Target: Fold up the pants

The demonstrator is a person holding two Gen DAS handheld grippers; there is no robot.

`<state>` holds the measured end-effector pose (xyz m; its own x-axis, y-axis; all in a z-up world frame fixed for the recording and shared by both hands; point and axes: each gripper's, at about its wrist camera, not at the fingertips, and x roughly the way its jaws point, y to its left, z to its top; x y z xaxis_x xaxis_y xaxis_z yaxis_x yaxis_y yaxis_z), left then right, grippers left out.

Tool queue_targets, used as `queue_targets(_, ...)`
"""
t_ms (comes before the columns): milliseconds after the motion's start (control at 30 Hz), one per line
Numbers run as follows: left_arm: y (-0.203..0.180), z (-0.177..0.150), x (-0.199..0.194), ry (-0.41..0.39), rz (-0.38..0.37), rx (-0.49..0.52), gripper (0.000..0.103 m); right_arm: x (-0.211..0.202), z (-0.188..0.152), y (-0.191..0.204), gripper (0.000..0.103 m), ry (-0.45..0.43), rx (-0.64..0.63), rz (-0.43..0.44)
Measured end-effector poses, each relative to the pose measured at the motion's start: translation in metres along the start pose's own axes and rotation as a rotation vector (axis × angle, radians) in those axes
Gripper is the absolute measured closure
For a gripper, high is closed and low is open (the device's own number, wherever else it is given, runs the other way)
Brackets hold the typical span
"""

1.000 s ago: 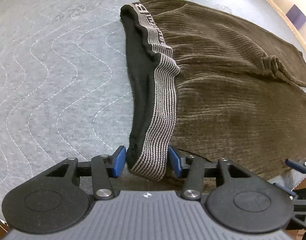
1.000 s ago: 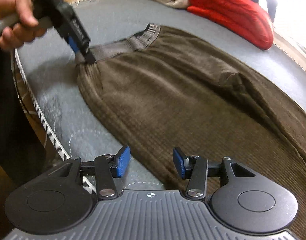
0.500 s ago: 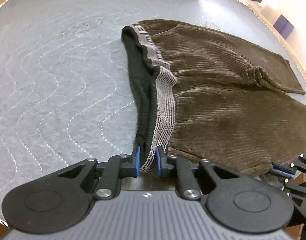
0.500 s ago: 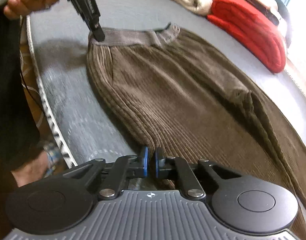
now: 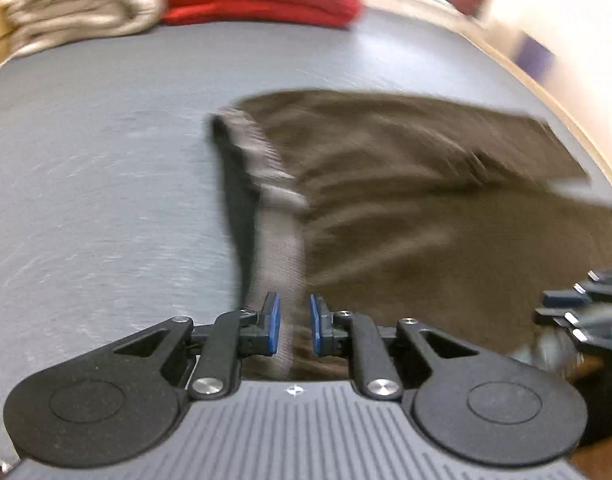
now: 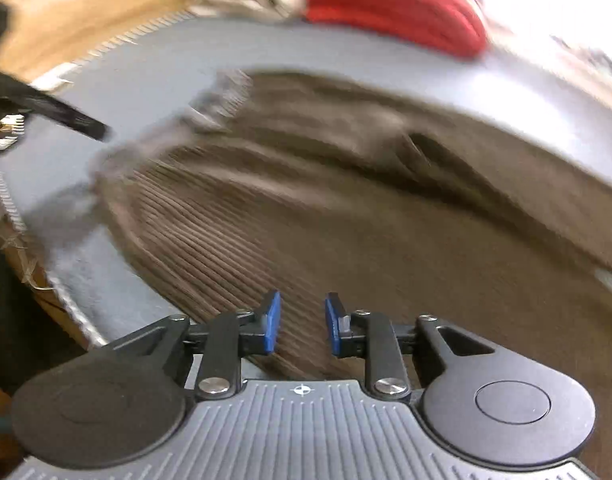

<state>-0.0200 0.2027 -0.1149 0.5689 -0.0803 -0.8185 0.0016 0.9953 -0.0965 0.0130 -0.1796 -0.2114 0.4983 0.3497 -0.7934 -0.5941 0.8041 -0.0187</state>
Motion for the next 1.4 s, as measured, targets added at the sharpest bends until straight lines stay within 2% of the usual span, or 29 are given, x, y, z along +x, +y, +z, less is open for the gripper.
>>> queue_targets(33, -0.006, -0.004, 0.008, 0.045, -0.007, 0.020, 0.086, 0.008, -0.004, -0.003, 0.077, 0.056, 0.013, -0.001)
queue_targets(67, -0.010, -0.009, 0.022, 0.131, 0.001, 0.027, 0.086, 0.012, -0.007, -0.004, 0.077, 0.078, 0.020, -0.001)
queue_targets(100, -0.013, -0.016, 0.035, 0.203, 0.031, 0.030, 0.087, 0.011, -0.008, -0.004, 0.076, 0.064, 0.021, -0.005)
queue_targets(133, -0.015, -0.021, 0.042, 0.232, 0.055, 0.032, 0.089, 0.008, -0.006, -0.004, 0.076, 0.057, 0.022, -0.010)
queue_targets(200, -0.021, -0.020, 0.038, 0.188, 0.067, 0.008, 0.089, -0.002, -0.005, -0.007, 0.076, 0.007, 0.057, -0.005)
queue_targets(267, -0.025, -0.021, 0.031, 0.137, 0.033, -0.026, 0.088, -0.010, -0.003, -0.011, 0.075, -0.046, 0.089, -0.017)
queue_targets(300, -0.030, -0.022, 0.031, 0.145, 0.041, -0.003, 0.088, -0.010, -0.005, -0.012, 0.073, -0.044, 0.095, -0.034)
queue_targets(367, -0.039, -0.030, 0.042, 0.221, 0.095, 0.054, 0.088, 0.003, -0.012, -0.016, 0.072, 0.053, 0.092, -0.043)
queue_targets(400, -0.043, -0.030, 0.041, 0.210, 0.107, 0.067, 0.088, 0.006, -0.015, -0.017, 0.072, 0.076, 0.089, -0.038)
queue_targets(433, -0.047, -0.028, 0.038, 0.199, 0.117, 0.075, 0.088, 0.003, -0.014, -0.017, 0.072, 0.052, 0.082, -0.052)
queue_targets(467, -0.048, -0.027, 0.031, 0.161, 0.105, 0.060, 0.087, -0.005, -0.010, -0.016, 0.072, 0.014, 0.081, -0.077)
queue_targets(533, -0.052, -0.027, 0.014, 0.080, 0.063, 0.041, 0.084, -0.034, 0.004, -0.017, 0.072, -0.124, 0.135, -0.091)
queue_targets(633, -0.060, -0.026, -0.002, -0.008, 0.048, 0.055, 0.068, -0.093, 0.036, -0.019, 0.070, -0.343, 0.212, -0.129)
queue_targets(767, -0.063, -0.026, -0.017, -0.074, 0.044, 0.042, 0.053, -0.190, 0.087, -0.011, 0.068, -0.634, 0.257, -0.173)
queue_targets(867, -0.065, -0.019, -0.031, -0.112, 0.080, 0.029, 0.051, -0.254, 0.106, -0.008, 0.049, -0.804, 0.252, -0.202)
queue_targets(900, -0.067, -0.015, -0.037, -0.125, 0.092, 0.028, 0.049, -0.269, 0.108, -0.013, 0.039, -0.834, 0.261, -0.211)
queue_targets(967, -0.072, -0.005, -0.056, -0.193, 0.089, 0.027, 0.033, -0.289, 0.109, -0.023, 0.035, -0.838, 0.269, -0.215)
queue_targets(1033, -0.074, -0.001, -0.065, -0.250, 0.078, 0.020, 0.024, -0.291, 0.104, -0.033, 0.035, -0.809, 0.284, -0.220)
queue_targets(1200, -0.067, -0.016, -0.057, -0.275, 0.047, -0.002, 0.024, -0.256, 0.076, -0.061, 0.035, -0.648, 0.339, -0.227)
queue_targets(1233, -0.063, -0.021, -0.048, -0.247, 0.047, -0.001, 0.025, -0.245, 0.070, -0.063, 0.035, -0.616, 0.347, -0.227)
queue_targets(1267, -0.063, -0.018, -0.035, -0.171, 0.084, 0.004, 0.042, -0.231, 0.065, -0.068, 0.035, -0.583, 0.348, -0.227)
queue_targets(1300, -0.064, -0.016, -0.029, -0.157, 0.093, 0.010, 0.050, -0.218, 0.059, -0.071, 0.035, -0.553, 0.340, -0.227)
queue_targets(1400, -0.061, -0.016, -0.028, -0.192, 0.068, 0.033, 0.076, -0.178, 0.051, -0.076, 0.035, -0.485, 0.323, -0.233)
